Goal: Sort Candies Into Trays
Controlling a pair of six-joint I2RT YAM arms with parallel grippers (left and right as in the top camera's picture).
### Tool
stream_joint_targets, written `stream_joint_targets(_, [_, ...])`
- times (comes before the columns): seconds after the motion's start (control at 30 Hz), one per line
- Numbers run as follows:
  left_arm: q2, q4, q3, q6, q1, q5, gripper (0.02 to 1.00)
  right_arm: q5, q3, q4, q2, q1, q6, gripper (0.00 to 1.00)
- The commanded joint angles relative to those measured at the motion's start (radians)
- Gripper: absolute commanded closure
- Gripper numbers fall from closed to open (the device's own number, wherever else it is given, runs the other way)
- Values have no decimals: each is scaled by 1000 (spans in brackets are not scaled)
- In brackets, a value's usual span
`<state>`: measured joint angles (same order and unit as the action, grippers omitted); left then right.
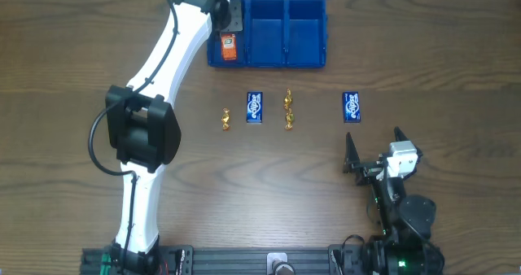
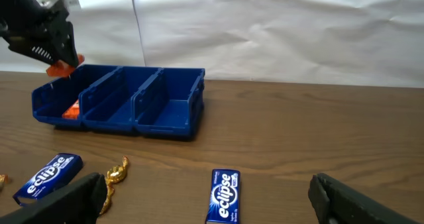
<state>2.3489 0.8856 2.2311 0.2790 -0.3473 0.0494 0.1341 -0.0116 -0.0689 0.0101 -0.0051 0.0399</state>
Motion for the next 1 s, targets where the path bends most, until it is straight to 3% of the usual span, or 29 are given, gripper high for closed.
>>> stream_joint_targets(0.03, [34, 0, -13, -21, 8, -21, 739, -6, 4, -3, -7, -2, -11, 3])
stream_joint_targets(0.3, [34, 0, -13, -21, 6, -25, 524, -6, 4, -3, -7, -2, -11, 3])
stream_joint_targets(0.43, [34, 0, -13, -21, 6, -25, 343, -6, 4, -3, -7, -2, -11, 3])
stream_joint_targets(0.57, [29, -1, -13, -21, 6, -35, 220, -6, 4, -3, -7, -2, -11, 3])
stream_joint_targets(0.63, [20, -2, -13, -20, 6, -43, 29, -6, 4, -3, -7, -2, -11, 3])
stream_joint_targets(0.83, [-111, -1, -13, -18, 5, -38, 20, -6, 4, -3, -7, -2, -11, 3])
stream_joint_targets(1.0, [-274, -16, -45, -26, -8, 32, 23, -6, 4, -3, -7, -2, -11, 3])
